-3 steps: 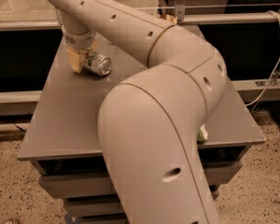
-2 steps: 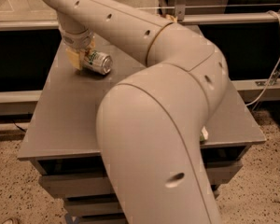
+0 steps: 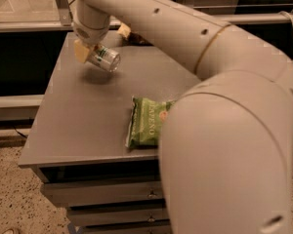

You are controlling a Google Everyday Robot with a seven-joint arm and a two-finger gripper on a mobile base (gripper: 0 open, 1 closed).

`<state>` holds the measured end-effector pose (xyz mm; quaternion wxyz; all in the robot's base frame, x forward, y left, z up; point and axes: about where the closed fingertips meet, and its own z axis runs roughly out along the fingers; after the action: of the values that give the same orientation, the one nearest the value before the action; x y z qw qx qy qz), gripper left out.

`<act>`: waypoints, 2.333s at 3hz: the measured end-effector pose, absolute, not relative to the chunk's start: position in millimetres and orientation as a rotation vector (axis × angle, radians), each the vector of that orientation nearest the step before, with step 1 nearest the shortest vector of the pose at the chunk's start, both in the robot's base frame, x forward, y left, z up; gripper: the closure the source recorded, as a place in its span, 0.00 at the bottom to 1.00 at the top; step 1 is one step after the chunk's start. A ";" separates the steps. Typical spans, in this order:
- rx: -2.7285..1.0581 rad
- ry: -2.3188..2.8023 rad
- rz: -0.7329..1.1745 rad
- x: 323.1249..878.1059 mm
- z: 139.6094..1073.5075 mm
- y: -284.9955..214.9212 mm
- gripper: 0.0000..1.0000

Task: Place 7up can upright

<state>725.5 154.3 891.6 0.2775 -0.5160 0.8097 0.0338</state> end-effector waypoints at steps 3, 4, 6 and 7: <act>-1.103 1.643 0.416 720.1 970.0 10.7 1.00; -1.052 1.560 0.478 714.4 963.2 -37.7 1.00; -0.959 1.386 0.583 701.9 939.0 -95.5 1.00; -0.910 1.329 0.670 701.0 924.0 -99.2 0.84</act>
Offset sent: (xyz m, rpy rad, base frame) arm 0.0023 -0.1633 0.1115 0.5133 -0.4090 0.0679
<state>701.0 -99.2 924.0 0.6433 -0.3993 0.5834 0.2939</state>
